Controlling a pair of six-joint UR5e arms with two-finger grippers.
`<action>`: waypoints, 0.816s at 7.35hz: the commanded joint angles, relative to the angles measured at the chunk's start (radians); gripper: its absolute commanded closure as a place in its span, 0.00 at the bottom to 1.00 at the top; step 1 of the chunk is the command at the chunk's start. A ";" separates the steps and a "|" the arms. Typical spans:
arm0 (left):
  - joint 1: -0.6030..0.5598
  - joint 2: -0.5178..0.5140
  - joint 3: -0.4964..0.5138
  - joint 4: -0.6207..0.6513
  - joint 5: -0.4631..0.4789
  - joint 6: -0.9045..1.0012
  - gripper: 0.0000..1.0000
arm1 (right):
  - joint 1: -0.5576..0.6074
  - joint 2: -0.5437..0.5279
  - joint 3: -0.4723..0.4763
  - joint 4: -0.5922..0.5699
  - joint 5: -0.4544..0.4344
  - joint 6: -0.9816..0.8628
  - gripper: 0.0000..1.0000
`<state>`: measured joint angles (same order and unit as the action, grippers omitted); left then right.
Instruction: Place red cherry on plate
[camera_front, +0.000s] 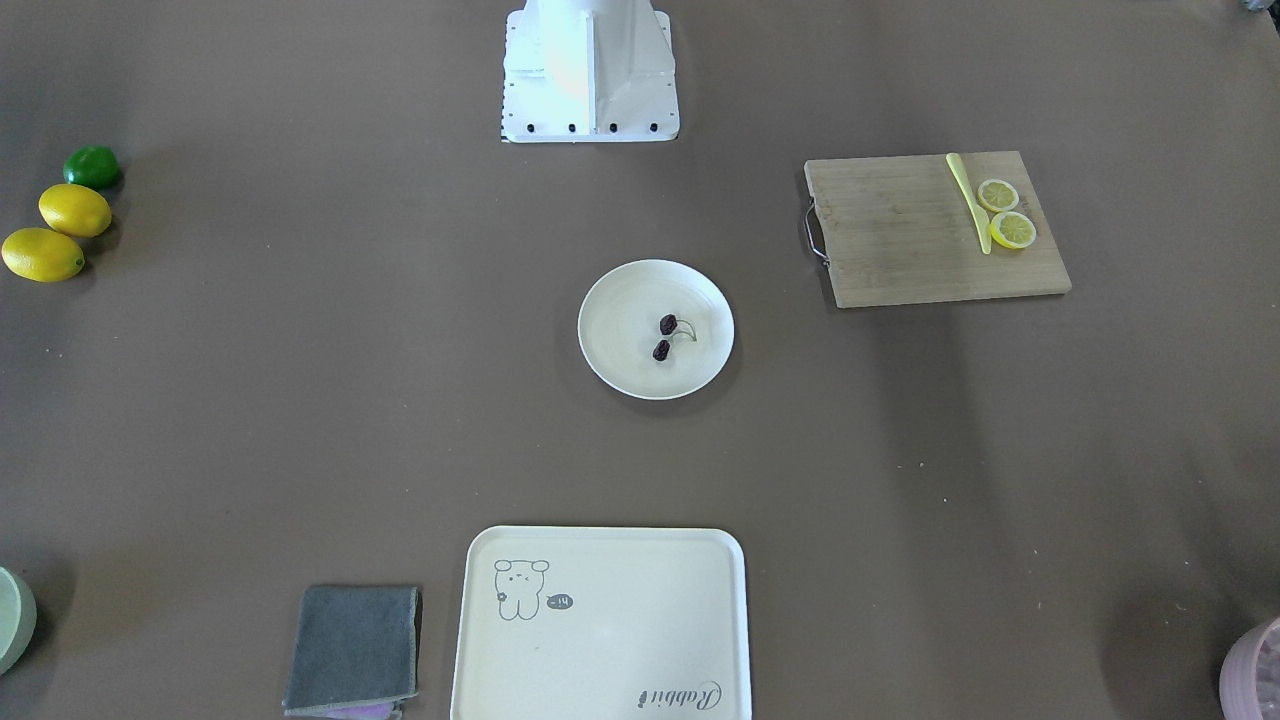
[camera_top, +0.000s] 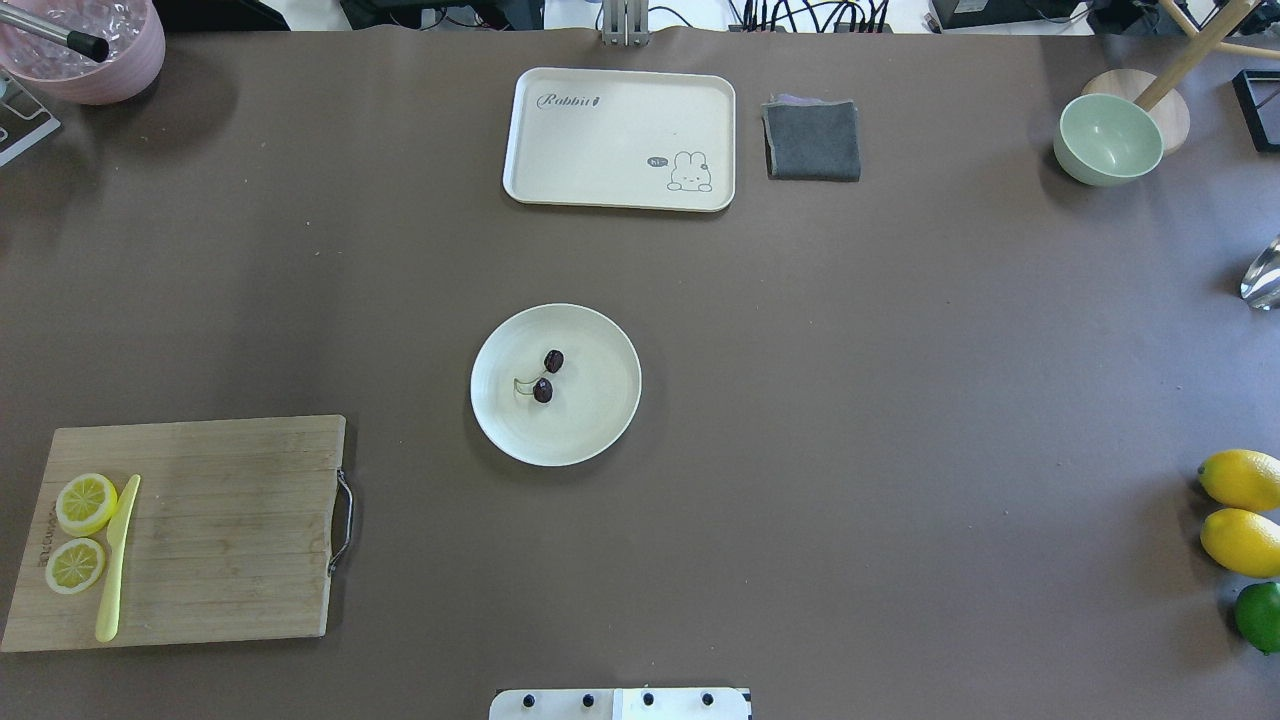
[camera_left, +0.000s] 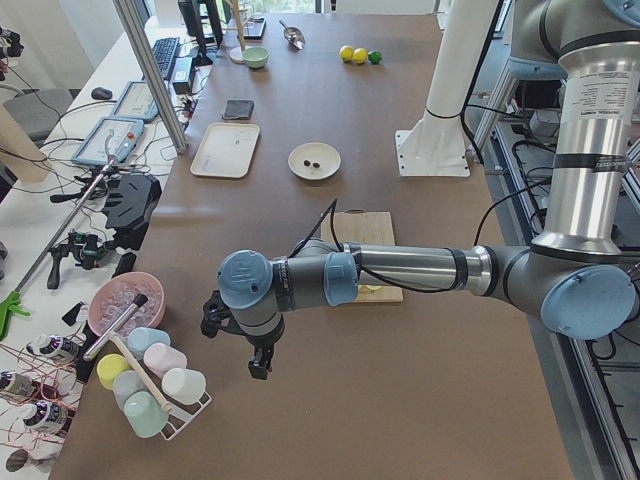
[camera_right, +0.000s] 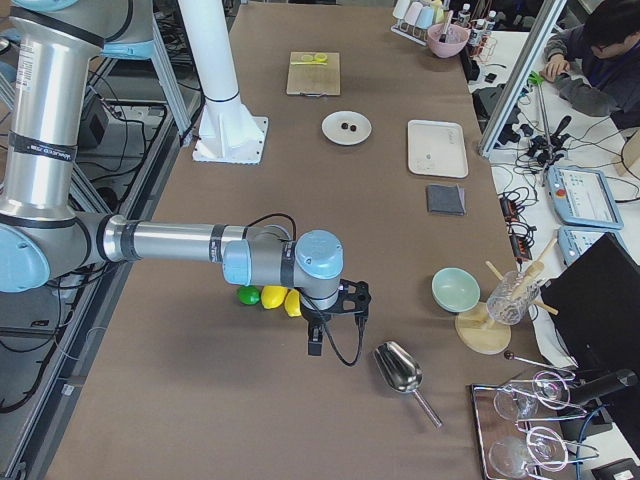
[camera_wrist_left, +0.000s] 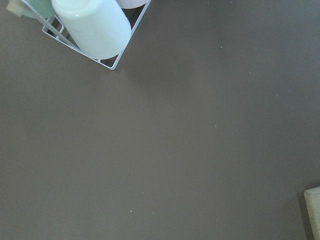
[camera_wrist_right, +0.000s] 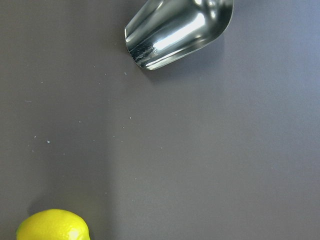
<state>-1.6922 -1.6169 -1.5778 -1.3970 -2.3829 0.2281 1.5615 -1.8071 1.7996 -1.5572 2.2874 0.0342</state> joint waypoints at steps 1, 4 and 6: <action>0.022 0.006 -0.005 -0.013 -0.007 -0.072 0.02 | 0.000 -0.001 -0.002 0.000 0.000 0.001 0.00; 0.025 0.014 -0.030 -0.014 -0.002 -0.066 0.02 | 0.000 0.000 -0.006 0.000 0.003 0.003 0.00; 0.025 0.038 -0.070 -0.019 -0.006 -0.064 0.02 | 0.000 0.000 -0.009 0.000 0.001 0.003 0.00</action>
<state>-1.6681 -1.5899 -1.6289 -1.4134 -2.3880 0.1639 1.5616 -1.8071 1.7916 -1.5570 2.2899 0.0367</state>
